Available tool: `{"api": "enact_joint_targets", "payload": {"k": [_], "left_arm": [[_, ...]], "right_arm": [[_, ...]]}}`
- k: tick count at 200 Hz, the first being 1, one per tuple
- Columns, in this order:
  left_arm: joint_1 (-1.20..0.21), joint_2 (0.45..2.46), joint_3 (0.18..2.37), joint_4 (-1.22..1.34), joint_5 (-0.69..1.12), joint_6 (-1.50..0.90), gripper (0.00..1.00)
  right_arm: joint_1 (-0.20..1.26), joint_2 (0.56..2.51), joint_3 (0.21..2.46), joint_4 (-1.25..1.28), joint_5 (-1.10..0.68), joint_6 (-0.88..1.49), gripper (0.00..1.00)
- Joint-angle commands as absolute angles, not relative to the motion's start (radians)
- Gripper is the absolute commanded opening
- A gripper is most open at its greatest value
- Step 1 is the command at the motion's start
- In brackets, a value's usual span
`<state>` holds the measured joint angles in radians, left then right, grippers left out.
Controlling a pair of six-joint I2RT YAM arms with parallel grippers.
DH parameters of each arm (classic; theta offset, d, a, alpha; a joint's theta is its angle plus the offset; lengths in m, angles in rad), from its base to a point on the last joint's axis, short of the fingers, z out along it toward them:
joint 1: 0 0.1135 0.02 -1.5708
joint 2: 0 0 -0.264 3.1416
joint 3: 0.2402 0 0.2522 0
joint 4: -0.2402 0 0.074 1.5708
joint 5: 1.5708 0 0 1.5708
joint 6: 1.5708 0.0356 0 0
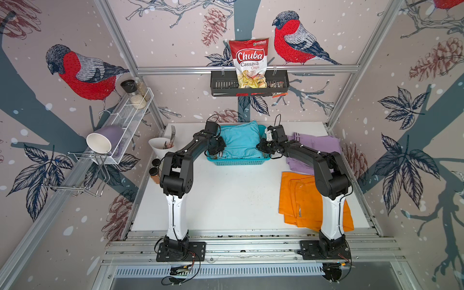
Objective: Put the folded long pants in the basket
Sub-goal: Place the long pant in the basket.
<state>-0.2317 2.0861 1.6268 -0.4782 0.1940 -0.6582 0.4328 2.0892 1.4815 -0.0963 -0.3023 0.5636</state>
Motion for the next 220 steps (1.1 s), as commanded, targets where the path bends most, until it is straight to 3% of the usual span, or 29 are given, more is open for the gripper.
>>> {"api": "enact_joint_targets", "payload": {"k": [1, 34, 57, 64, 85, 182, 220], "left_arm": [[-0.216, 1.999, 1.559, -0.511, -0.051, -0.704, 0.23], [-0.226, 1.857, 1.452, -0.45, -0.084, -0.748, 0.29], [-0.25, 1.812, 1.42, -0.416, -0.068, -0.736, 0.68], [-0.259, 1.821, 1.438, -0.437, -0.066, -0.739, 0.73], [-0.29, 1.832, 1.472, -0.479, -0.09, -0.744, 0.73], [-0.463, 1.433, 1.149, -0.337, -0.162, -0.849, 0.73], [-0.548, 1.379, 1.065, -0.292, -0.141, -0.812, 0.73]], "right_arm": [[0.432, 2.094, 1.459, -0.275, -0.135, 0.561, 0.13], [0.466, 2.022, 1.454, -0.264, -0.056, 0.517, 0.24], [0.486, 1.994, 1.457, -0.265, -0.026, 0.502, 0.2], [0.486, 1.987, 1.456, -0.267, -0.029, 0.502, 0.15], [0.489, 1.955, 1.441, -0.26, -0.049, 0.507, 0.06], [0.483, 1.877, 1.393, -0.302, -0.135, 0.581, 0.05], [0.481, 1.907, 1.381, -0.318, -0.15, 0.578, 0.11]]}}
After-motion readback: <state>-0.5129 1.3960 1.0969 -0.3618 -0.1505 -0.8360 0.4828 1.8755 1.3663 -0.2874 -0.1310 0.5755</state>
